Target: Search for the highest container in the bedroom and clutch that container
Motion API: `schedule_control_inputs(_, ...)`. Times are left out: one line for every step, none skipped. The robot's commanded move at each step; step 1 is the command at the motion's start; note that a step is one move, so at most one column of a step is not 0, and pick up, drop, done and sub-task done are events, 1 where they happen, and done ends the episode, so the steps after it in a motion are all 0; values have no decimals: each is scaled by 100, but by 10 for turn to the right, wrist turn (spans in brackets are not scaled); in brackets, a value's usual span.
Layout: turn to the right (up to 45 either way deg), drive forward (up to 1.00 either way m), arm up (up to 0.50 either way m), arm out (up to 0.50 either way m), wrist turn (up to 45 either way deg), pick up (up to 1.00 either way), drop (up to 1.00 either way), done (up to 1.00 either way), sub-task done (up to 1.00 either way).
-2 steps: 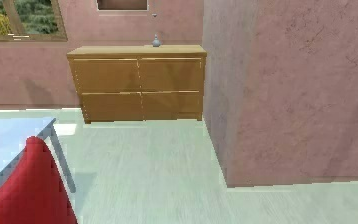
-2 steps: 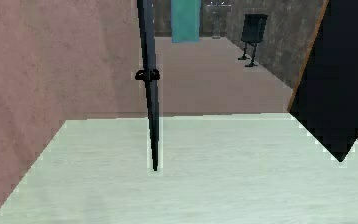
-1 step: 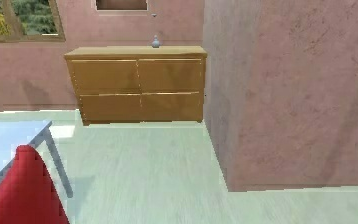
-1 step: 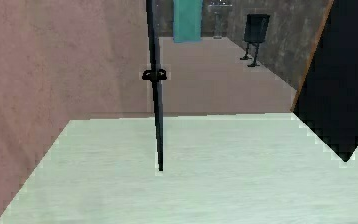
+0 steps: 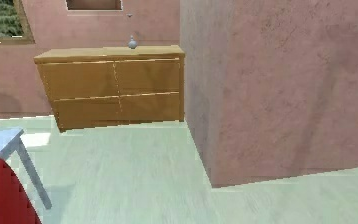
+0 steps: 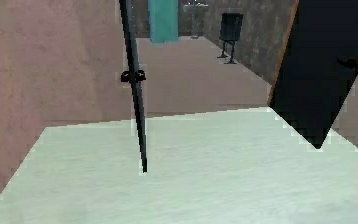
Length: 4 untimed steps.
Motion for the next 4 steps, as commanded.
schedule_control_inputs(0,80,0,0,0,0,0,0,0)
schedule_control_inputs(450,0,0,0,0,0,0,0,0)
schedule_control_inputs(450,0,0,0,0,0,0,0,0)
schedule_control_inputs(450,0,0,0,0,0,0,0,0)
